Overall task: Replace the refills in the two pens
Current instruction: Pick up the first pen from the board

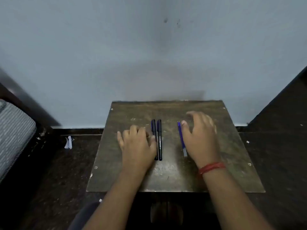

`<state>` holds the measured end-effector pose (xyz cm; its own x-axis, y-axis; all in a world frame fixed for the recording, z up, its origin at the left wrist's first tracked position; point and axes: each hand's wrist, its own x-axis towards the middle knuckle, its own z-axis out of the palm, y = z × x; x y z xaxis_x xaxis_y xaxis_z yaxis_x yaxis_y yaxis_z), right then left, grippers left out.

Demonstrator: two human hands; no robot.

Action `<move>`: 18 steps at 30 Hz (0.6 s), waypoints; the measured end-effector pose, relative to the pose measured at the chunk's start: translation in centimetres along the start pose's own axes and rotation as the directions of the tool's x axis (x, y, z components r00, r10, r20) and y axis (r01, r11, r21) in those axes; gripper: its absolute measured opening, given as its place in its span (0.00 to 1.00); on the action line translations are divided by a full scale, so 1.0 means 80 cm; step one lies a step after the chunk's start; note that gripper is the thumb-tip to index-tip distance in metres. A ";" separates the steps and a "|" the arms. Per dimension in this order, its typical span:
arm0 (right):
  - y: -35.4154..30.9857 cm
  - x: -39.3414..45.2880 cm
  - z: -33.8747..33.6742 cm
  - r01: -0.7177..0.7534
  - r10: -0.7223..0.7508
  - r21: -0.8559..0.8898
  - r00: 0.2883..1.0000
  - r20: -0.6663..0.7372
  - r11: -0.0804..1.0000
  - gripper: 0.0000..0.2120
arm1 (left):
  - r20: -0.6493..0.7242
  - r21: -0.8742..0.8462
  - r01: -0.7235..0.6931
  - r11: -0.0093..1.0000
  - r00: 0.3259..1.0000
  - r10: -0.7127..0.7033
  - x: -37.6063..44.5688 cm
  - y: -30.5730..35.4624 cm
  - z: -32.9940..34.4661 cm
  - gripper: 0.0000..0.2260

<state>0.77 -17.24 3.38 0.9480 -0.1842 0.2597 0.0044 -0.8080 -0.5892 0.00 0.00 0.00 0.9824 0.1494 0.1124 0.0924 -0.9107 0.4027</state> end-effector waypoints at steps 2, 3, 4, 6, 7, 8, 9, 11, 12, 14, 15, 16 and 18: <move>0.000 0.018 0.006 0.039 -0.036 0.039 0.998 -0.060 0.999 0.13 | 0.002 0.010 -0.035 0.999 0.999 0.035 0.015 0.002 0.007 0.11; -0.001 0.024 0.007 0.045 -0.040 0.064 0.996 -0.085 0.997 0.13 | 0.001 0.015 -0.041 0.999 0.999 0.041 0.021 0.003 0.007 0.11; -0.002 0.029 0.007 0.040 -0.032 0.086 0.995 -0.095 0.996 0.12 | 0.008 0.014 -0.036 0.999 0.999 0.036 0.026 0.002 0.006 0.11; 0.003 0.024 0.015 0.043 -0.036 0.095 0.996 -0.080 0.995 0.11 | 0.036 0.022 -0.036 0.999 0.999 0.035 0.025 0.002 0.010 0.11; 0.009 0.019 0.020 0.046 -0.041 0.087 0.997 -0.063 0.995 0.11 | 0.045 0.030 -0.034 0.999 0.998 0.033 0.023 0.001 0.012 0.11; 0.014 0.016 0.024 0.041 -0.038 0.079 0.999 -0.039 0.996 0.11 | 0.053 0.023 -0.035 0.999 0.998 0.034 0.023 0.000 0.013 0.11; 0.017 0.015 0.028 0.037 -0.035 0.075 0.999 -0.023 0.996 0.11 | 0.054 0.018 -0.032 0.999 0.998 0.031 0.023 -0.001 0.013 0.11; 0.016 0.016 0.031 0.033 -0.032 0.071 0.999 -0.012 0.997 0.11 | 0.061 0.015 -0.030 0.999 0.998 0.029 0.024 0.002 0.011 0.10; 0.014 0.015 0.032 0.038 -0.038 0.070 0.999 -0.008 0.997 0.11 | 0.062 0.018 -0.034 0.999 0.998 0.033 0.023 0.002 0.011 0.09; 0.011 0.010 0.035 0.045 -0.046 0.058 0.999 0.011 0.997 0.11 | 0.074 0.034 -0.030 0.999 0.997 0.027 0.022 0.004 0.010 0.09; 0.010 0.008 0.035 0.042 -0.044 0.051 0.999 0.026 0.998 0.10 | 0.081 0.038 -0.023 0.999 0.997 0.020 0.022 0.003 0.009 0.09; 0.009 0.007 0.036 0.041 -0.042 0.045 0.998 0.038 0.998 0.10 | 0.082 0.039 -0.012 0.999 0.997 0.009 0.022 0.003 0.007 0.10; 0.006 0.005 0.035 0.033 -0.035 0.031 0.998 0.056 0.999 0.10 | 0.079 0.019 0.005 1.000 0.997 -0.007 0.022 0.002 0.005 0.10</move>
<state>2.07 -16.13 1.07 0.9637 -0.1244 0.2363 0.0453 -0.7959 -0.6037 1.78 -0.02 -0.11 0.9915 0.1246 0.0370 0.1009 -0.9170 0.3859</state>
